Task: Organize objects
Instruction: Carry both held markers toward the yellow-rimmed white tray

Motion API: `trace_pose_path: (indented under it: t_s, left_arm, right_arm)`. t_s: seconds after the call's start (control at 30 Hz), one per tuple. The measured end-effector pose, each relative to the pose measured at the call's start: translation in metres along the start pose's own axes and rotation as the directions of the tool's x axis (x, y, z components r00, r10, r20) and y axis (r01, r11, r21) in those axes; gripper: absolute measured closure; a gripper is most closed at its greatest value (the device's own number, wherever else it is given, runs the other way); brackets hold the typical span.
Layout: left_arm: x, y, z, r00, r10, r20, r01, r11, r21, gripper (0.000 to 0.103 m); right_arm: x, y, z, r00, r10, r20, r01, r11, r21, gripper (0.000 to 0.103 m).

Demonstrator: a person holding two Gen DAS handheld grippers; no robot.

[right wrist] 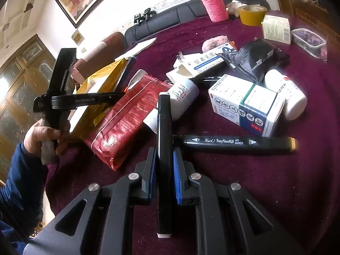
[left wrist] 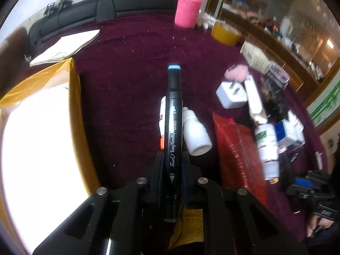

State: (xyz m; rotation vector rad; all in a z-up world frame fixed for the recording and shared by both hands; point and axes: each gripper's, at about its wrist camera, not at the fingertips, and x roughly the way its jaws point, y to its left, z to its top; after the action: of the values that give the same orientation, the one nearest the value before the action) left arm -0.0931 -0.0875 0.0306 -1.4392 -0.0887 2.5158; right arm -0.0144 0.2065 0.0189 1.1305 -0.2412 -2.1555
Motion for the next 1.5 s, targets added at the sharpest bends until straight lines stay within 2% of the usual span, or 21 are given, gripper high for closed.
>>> trace_pose_path:
  t_s: [0.17,0.33,0.5,0.67,0.73,0.9,1.03,1.13,1.17,1.23,1.37,1.5]
  left_arm:
    - [-0.019,0.009,-0.003,0.996,-0.084,0.043,0.086,0.995,-0.045,0.091]
    - [-0.035,0.013,-0.007,0.989,-0.126,0.071,0.13,0.99,-0.055,0.091]
    - [-0.029,0.015,-0.007,0.993,-0.115,0.041,0.117,0.991,-0.063,0.091]
    - [-0.003,0.004,-0.008,0.997,-0.055,-0.05,0.055,0.998,-0.009,0.091]
    - [0.002,0.0,-0.006,0.998,-0.028,-0.06,0.029,0.999,0.014,0.091]
    - [0.02,-0.008,0.002,0.992,0.037,-0.119,-0.029,0.997,0.069,0.091]
    - [0.026,-0.022,0.009,0.986,0.103,-0.129,-0.085,0.986,0.14,0.091]
    - [0.026,-0.031,0.004,0.983,0.159,-0.088,-0.142,0.974,0.177,0.091]
    - [0.024,-0.031,0.002,0.984,0.158,-0.076,-0.143,0.974,0.173,0.091]
    - [0.017,-0.025,0.0,0.993,0.11,-0.052,-0.102,0.987,0.128,0.091]
    - [-0.007,-0.01,-0.003,1.0,0.007,0.001,-0.007,0.999,0.051,0.091]
    - [-0.019,0.001,-0.005,0.999,-0.033,0.015,0.032,0.999,0.016,0.091]
  right_arm:
    - [-0.001,0.0,0.001,1.0,-0.003,0.009,0.003,1.0,0.009,0.091]
    - [-0.002,-0.002,0.003,1.0,-0.016,0.015,0.016,0.999,0.03,0.091]
    - [0.002,-0.003,0.003,1.0,-0.028,-0.005,0.028,0.998,0.054,0.091]
    - [0.006,0.001,0.002,0.999,-0.048,-0.026,0.049,0.998,0.038,0.091]
    - [0.009,0.0,0.001,0.998,-0.052,-0.046,0.054,0.998,0.038,0.091]
    - [0.011,0.006,0.002,0.995,-0.081,-0.061,0.081,0.997,-0.002,0.09]
    - [0.015,0.021,0.004,0.982,-0.166,-0.094,0.157,0.983,-0.094,0.09]
    - [0.018,0.028,0.004,0.97,-0.218,-0.108,0.202,0.97,-0.135,0.09]
    - [0.019,0.031,0.004,0.967,-0.231,-0.109,0.214,0.965,-0.151,0.091]
    - [0.017,0.033,0.003,0.963,-0.252,-0.1,0.234,0.958,-0.165,0.091]
    - [0.011,0.03,0.002,0.972,-0.212,-0.101,0.2,0.973,-0.118,0.091]
    - [0.006,0.033,0.008,0.979,-0.183,-0.086,0.176,0.981,-0.086,0.091]
